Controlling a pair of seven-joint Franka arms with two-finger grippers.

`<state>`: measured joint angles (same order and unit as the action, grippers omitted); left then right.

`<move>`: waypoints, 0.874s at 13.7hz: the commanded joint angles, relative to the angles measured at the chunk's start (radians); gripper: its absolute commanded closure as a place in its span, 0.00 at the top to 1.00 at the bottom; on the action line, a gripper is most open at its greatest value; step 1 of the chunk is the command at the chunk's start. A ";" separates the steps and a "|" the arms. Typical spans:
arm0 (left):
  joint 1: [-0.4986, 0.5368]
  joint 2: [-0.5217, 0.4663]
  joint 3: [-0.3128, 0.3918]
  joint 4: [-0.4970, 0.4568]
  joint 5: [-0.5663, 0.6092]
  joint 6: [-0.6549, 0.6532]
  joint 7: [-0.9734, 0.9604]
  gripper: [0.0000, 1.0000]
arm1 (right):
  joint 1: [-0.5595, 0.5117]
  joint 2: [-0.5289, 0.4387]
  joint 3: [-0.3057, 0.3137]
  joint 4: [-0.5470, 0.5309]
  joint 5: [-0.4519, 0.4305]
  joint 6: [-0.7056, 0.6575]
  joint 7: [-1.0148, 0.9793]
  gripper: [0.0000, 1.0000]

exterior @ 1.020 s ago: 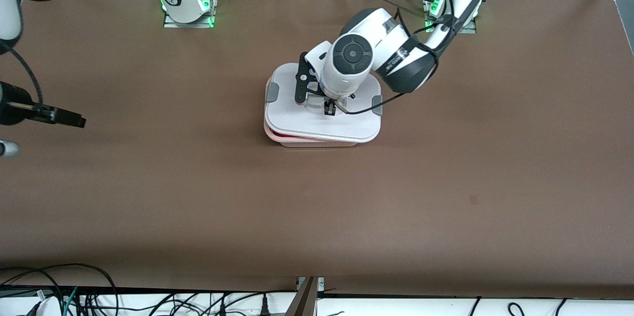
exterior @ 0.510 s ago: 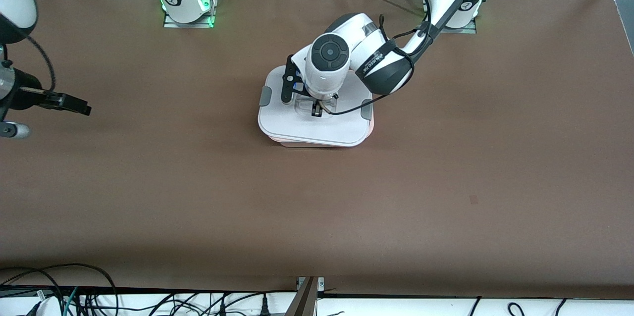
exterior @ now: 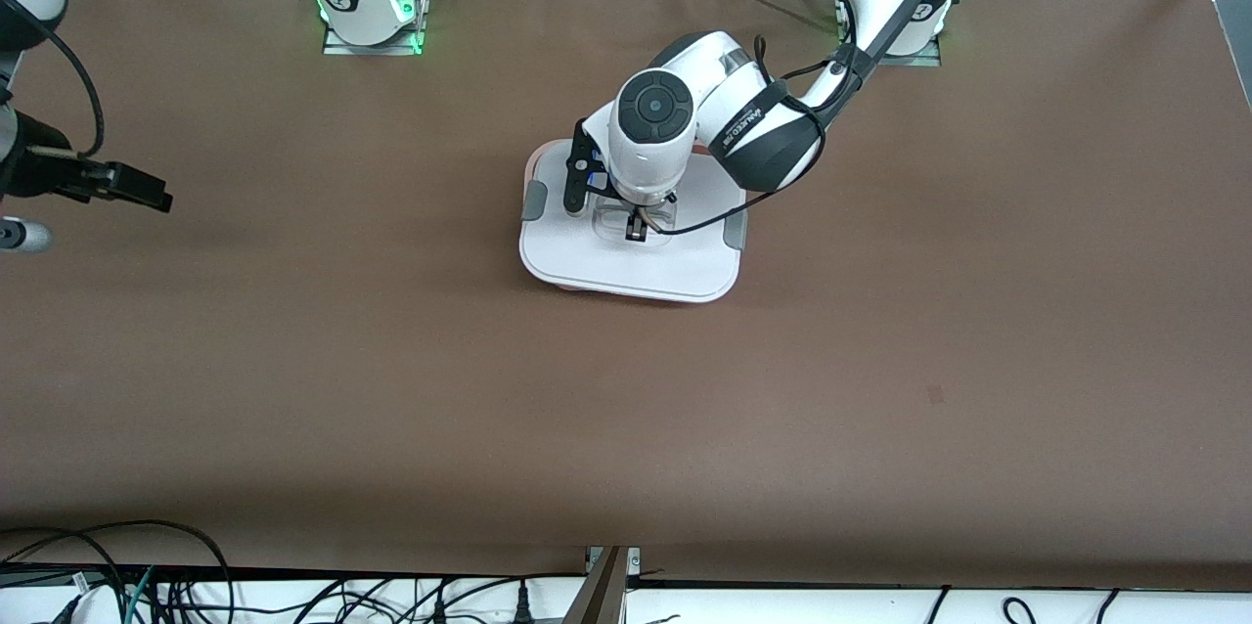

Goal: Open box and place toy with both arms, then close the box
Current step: 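Lower the white lid onto the box with the left gripper and press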

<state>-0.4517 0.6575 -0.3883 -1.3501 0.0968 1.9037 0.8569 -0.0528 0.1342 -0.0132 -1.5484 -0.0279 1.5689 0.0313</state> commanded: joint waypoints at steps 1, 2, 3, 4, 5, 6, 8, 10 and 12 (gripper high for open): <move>-0.004 0.004 -0.003 0.020 0.026 -0.043 -0.038 0.00 | -0.005 0.002 -0.043 0.011 0.003 -0.026 -0.039 1.00; -0.007 0.001 -0.006 0.020 0.024 -0.070 -0.062 0.00 | -0.002 0.007 -0.041 0.011 0.003 -0.021 -0.037 1.00; -0.007 0.001 -0.009 0.020 0.023 -0.101 -0.079 0.00 | 0.002 0.016 -0.037 0.011 0.002 -0.017 -0.037 1.00; -0.007 -0.002 -0.009 0.020 0.023 -0.138 -0.085 0.00 | 0.002 0.019 -0.037 0.011 0.002 -0.017 -0.036 1.00; -0.007 -0.004 -0.009 0.020 0.023 -0.144 -0.085 0.00 | 0.002 0.019 -0.037 0.011 0.003 -0.017 -0.036 1.00; -0.009 -0.004 -0.009 0.022 0.023 -0.144 -0.087 0.00 | 0.002 0.021 -0.037 0.011 0.002 -0.017 -0.037 1.00; -0.010 -0.004 -0.009 0.029 0.027 -0.143 -0.087 0.00 | 0.001 0.019 -0.037 0.011 0.002 -0.015 -0.036 1.00; -0.012 -0.004 -0.009 0.035 0.028 -0.138 -0.087 0.00 | -0.002 0.019 -0.042 0.011 0.005 -0.009 -0.034 1.00; -0.021 -0.001 -0.009 0.039 0.024 -0.115 -0.099 0.00 | -0.002 0.018 -0.044 0.011 0.008 -0.004 -0.034 1.00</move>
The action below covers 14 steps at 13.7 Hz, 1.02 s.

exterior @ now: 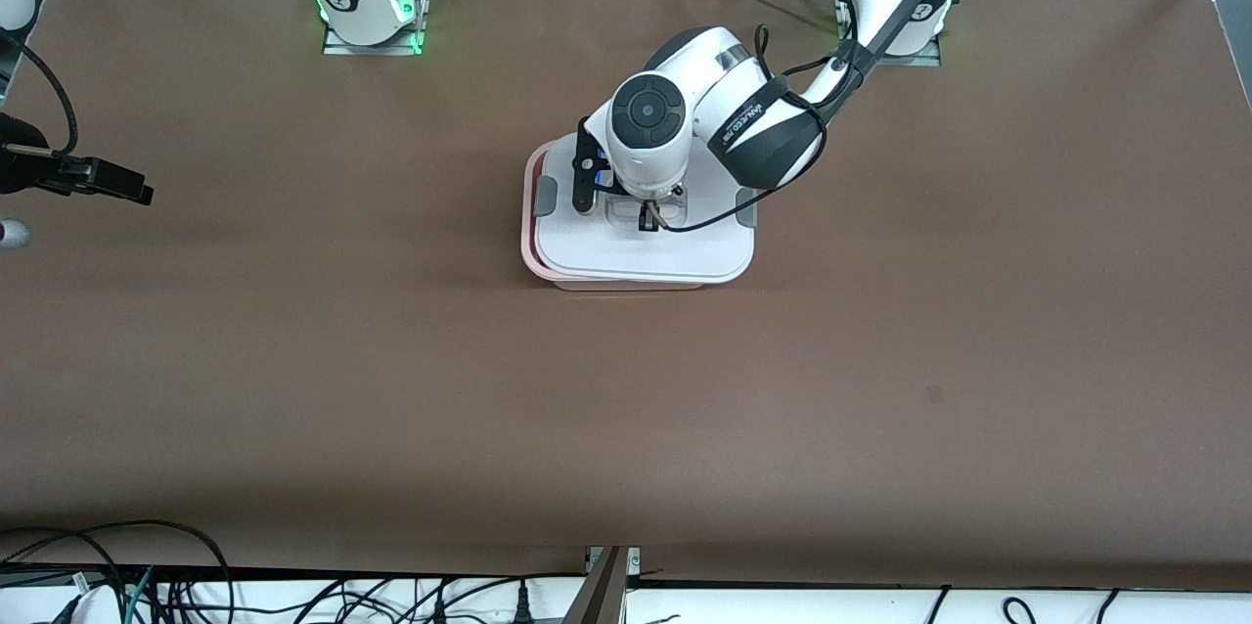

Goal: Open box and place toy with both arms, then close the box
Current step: 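Lower the white lid onto the box with the left gripper and press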

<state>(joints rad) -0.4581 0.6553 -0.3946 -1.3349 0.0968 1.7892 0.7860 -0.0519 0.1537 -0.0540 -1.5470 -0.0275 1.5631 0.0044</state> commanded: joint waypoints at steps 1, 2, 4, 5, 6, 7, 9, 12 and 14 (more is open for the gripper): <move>-0.014 0.003 -0.003 0.022 0.024 0.025 -0.054 0.00 | -0.003 -0.002 -0.003 0.010 0.017 0.002 -0.006 1.00; -0.014 0.006 -0.003 0.022 0.024 0.032 -0.079 0.00 | -0.003 -0.002 -0.001 0.010 0.018 0.002 -0.006 1.00; -0.016 0.006 -0.004 0.023 0.021 0.045 -0.114 0.00 | -0.002 -0.005 -0.001 0.010 0.018 0.000 -0.006 1.00; -0.016 0.006 -0.003 0.022 0.020 0.045 -0.126 0.00 | -0.003 -0.006 0.000 0.010 0.021 0.002 -0.006 1.00; -0.019 0.007 -0.004 0.022 0.020 0.047 -0.139 0.00 | -0.003 -0.008 0.000 0.010 0.026 0.000 -0.001 1.00; -0.027 0.006 -0.003 0.022 0.021 0.047 -0.148 0.00 | -0.002 -0.011 0.003 0.010 0.029 0.000 0.002 1.00; -0.040 0.007 -0.003 0.020 0.024 0.047 -0.181 0.00 | 0.000 -0.011 0.005 0.010 0.029 0.000 0.003 1.00; -0.042 0.017 -0.003 0.019 0.029 0.048 -0.192 0.00 | 0.001 -0.011 0.006 0.022 0.026 0.000 0.000 1.00; -0.042 0.020 0.000 0.017 0.034 0.048 -0.180 0.00 | 0.001 -0.006 0.006 0.030 0.026 0.002 0.002 1.00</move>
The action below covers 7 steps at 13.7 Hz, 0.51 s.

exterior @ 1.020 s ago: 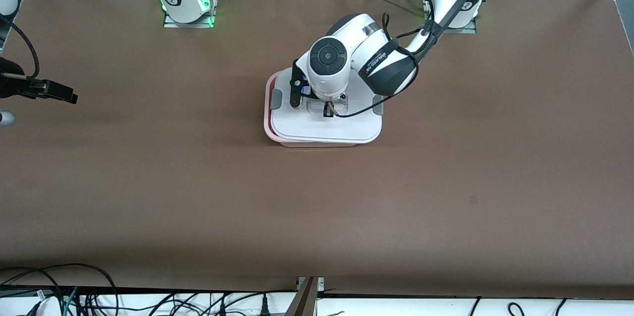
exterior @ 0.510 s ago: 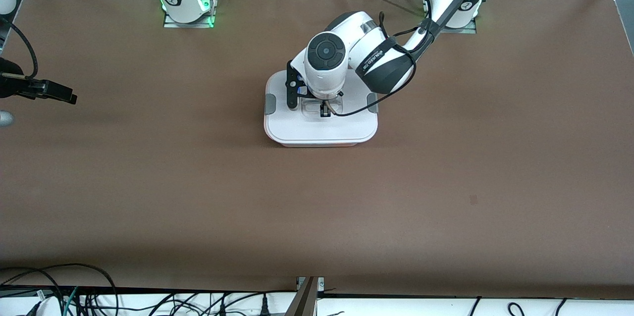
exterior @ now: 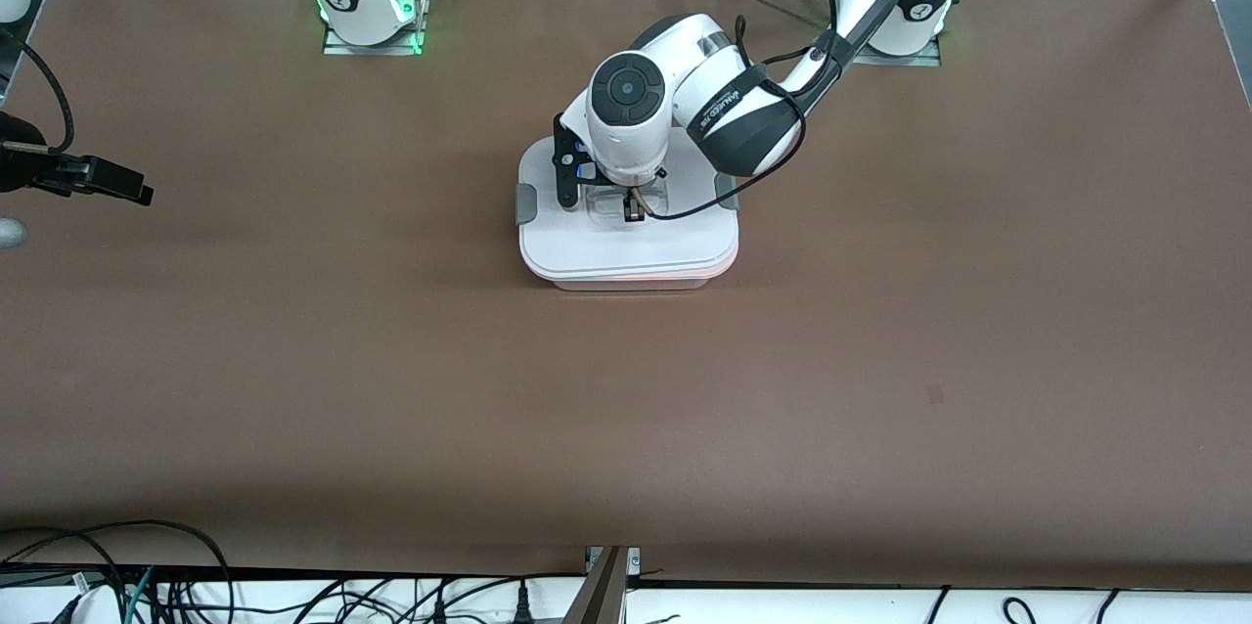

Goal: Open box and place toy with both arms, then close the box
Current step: 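Lower the white lid onto the box with the left gripper and press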

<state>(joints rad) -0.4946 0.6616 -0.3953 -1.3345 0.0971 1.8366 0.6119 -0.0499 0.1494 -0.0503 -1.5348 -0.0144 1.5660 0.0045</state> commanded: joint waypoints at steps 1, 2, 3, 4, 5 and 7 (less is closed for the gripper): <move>-0.005 0.013 0.003 0.017 0.035 0.001 -0.003 0.00 | 0.001 -0.002 0.003 0.018 0.013 -0.001 0.003 1.00; -0.005 0.013 0.004 0.018 0.039 0.001 0.017 0.00 | 0.001 -0.002 0.003 0.018 0.013 -0.001 0.003 1.00; -0.004 0.013 0.004 0.018 0.056 0.000 0.032 0.00 | 0.001 -0.002 0.003 0.018 0.013 -0.001 0.003 1.00; -0.004 0.013 0.004 0.018 0.062 0.001 0.037 0.00 | 0.001 -0.002 0.003 0.018 0.013 -0.001 0.003 1.00; -0.005 0.013 0.004 0.018 0.064 0.001 0.039 0.00 | 0.001 -0.002 0.003 0.018 0.013 -0.001 0.005 1.00; -0.008 0.016 0.003 0.017 0.090 0.035 0.039 0.00 | 0.001 -0.002 0.003 0.018 0.013 -0.001 0.006 1.00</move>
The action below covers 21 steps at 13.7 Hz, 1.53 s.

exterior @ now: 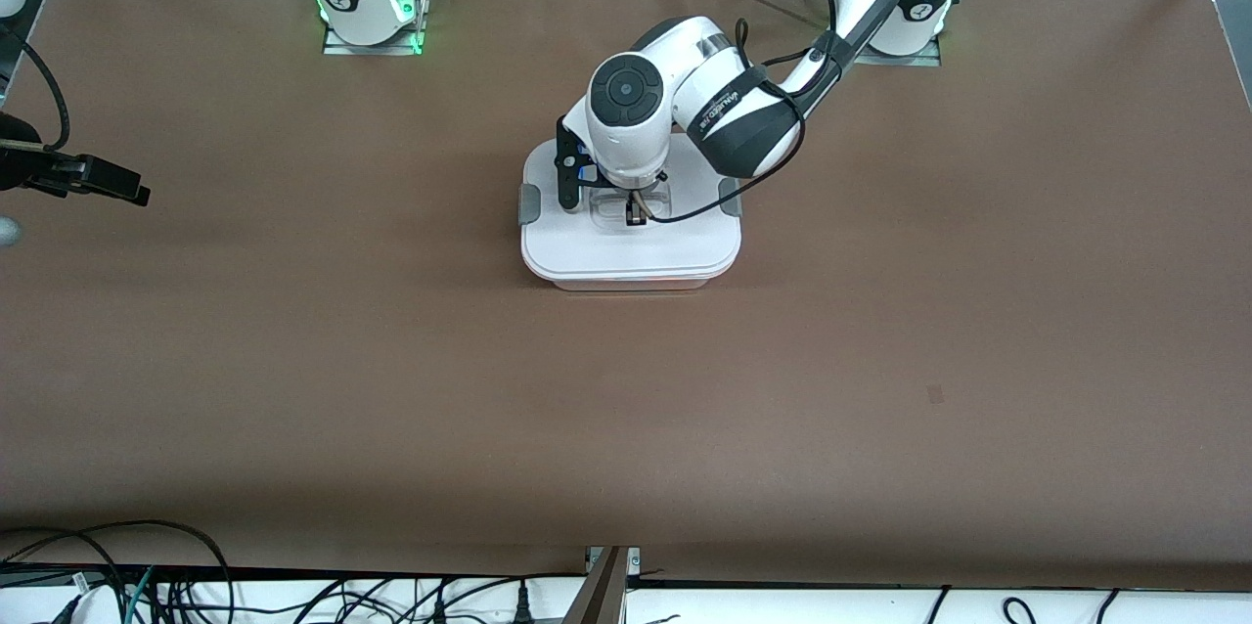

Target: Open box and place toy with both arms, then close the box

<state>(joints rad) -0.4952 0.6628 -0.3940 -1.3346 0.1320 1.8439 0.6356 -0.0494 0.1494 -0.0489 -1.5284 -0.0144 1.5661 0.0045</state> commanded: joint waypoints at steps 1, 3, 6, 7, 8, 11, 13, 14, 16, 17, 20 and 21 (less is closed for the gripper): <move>-0.013 0.015 0.000 0.014 0.063 0.034 0.015 0.00 | 0.000 -0.002 0.001 0.011 0.014 -0.001 0.006 1.00; -0.014 0.018 0.001 0.014 0.064 0.037 0.015 0.00 | 0.000 -0.002 0.001 0.011 0.014 -0.001 0.006 1.00; -0.016 0.014 0.001 0.014 0.064 0.034 0.004 0.21 | 0.000 -0.002 0.001 0.011 0.013 -0.001 0.006 1.00; -0.020 0.012 0.000 0.012 0.064 0.032 0.001 0.99 | 0.000 -0.002 0.001 0.011 0.013 -0.003 0.006 1.00; -0.020 0.008 0.000 0.014 0.064 0.031 -0.001 1.00 | 0.000 -0.002 0.001 0.011 0.013 -0.003 0.003 1.00; -0.005 -0.038 0.000 0.015 0.055 -0.014 -0.007 1.00 | 0.008 -0.002 0.004 0.013 0.013 -0.001 0.000 1.00; 0.024 -0.090 0.003 0.021 0.049 -0.104 -0.055 1.00 | 0.014 -0.001 0.004 0.013 0.014 -0.001 0.000 1.00; 0.056 -0.121 0.000 0.020 0.047 -0.142 -0.075 1.00 | 0.016 0.001 0.004 0.013 0.016 0.002 0.002 1.00; 0.137 -0.185 -0.005 0.025 0.043 -0.247 -0.082 1.00 | 0.028 0.002 0.004 0.011 0.016 0.028 0.006 1.00; 0.180 -0.218 -0.005 0.025 0.020 -0.282 -0.082 1.00 | 0.034 0.004 0.004 0.011 0.016 0.031 0.006 1.00; 0.323 -0.296 0.001 0.025 -0.025 -0.380 -0.137 1.00 | 0.052 0.004 0.004 0.011 0.014 0.026 0.008 1.00; 0.377 -0.316 -0.002 0.025 -0.023 -0.405 -0.161 1.00 | 0.059 0.002 0.004 0.011 0.014 0.019 0.006 1.00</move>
<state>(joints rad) -0.2014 0.3954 -0.3826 -1.2888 0.1333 1.4811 0.5290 -0.0065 0.1510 -0.0425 -1.5281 -0.0131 1.5943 0.0052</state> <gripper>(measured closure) 0.000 0.000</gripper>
